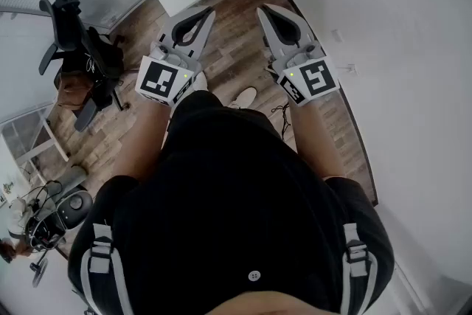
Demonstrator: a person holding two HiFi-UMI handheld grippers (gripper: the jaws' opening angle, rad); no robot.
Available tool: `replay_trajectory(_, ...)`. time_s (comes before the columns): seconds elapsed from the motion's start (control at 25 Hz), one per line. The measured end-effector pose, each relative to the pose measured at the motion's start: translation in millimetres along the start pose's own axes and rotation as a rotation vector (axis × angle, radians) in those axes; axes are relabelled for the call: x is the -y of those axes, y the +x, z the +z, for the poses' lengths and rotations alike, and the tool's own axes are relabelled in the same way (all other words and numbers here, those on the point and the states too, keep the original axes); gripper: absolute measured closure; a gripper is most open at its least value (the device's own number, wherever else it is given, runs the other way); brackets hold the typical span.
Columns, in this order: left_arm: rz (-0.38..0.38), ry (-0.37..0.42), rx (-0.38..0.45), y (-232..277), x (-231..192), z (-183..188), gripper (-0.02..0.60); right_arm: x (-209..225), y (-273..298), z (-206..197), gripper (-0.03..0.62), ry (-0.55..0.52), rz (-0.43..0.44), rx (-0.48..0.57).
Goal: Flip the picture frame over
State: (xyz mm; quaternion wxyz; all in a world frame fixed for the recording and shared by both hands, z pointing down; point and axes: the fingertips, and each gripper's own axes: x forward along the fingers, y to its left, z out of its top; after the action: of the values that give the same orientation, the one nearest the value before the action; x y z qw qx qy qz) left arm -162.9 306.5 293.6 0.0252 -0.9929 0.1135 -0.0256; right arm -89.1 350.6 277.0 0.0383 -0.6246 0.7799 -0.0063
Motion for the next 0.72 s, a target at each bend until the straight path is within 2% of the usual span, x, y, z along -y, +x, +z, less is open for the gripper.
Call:
replay_trajectory(0.2, 0.025, -0.034, 0.021, -15, -22, -3, 0.578, -13, 18, -4, 0.585, -0.031, 0.009, -0.02)
replay_trajectory(0.72, 0.033, -0.072, 0.031, -34, -69, -11, 0.578, -29, 50, -14, 0.583, -0.026, -0.022, -0.043)
